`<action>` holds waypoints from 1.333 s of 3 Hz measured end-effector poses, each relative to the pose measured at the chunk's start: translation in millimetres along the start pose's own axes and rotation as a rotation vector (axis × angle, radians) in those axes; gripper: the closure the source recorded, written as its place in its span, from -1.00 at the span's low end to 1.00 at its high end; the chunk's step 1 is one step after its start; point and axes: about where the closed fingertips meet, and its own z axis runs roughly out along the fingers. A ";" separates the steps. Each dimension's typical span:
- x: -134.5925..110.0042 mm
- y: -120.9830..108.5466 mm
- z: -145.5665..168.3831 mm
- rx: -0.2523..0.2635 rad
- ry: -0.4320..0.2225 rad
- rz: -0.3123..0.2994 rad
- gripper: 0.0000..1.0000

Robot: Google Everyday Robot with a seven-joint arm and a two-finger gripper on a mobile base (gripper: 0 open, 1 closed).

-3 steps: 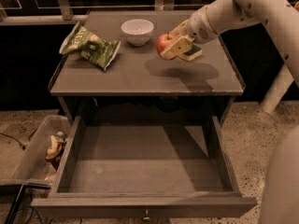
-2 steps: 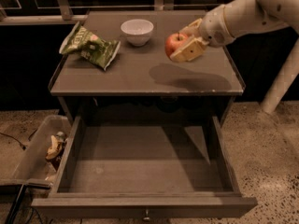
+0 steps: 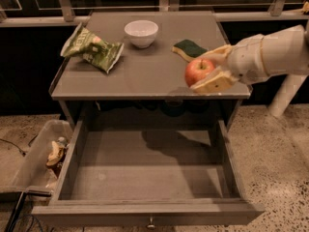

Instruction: Place apple into top drawer

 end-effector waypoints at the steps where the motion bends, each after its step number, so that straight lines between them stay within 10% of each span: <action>1: 36.5 48.4 14.9 -0.051 0.016 0.054 1.00; 2: 78.7 100.4 60.2 -0.159 0.041 0.148 1.00; 4: 83.2 107.1 76.2 -0.176 0.046 0.157 1.00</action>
Offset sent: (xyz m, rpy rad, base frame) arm -0.0783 0.0489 -0.2001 0.0766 0.3697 0.0337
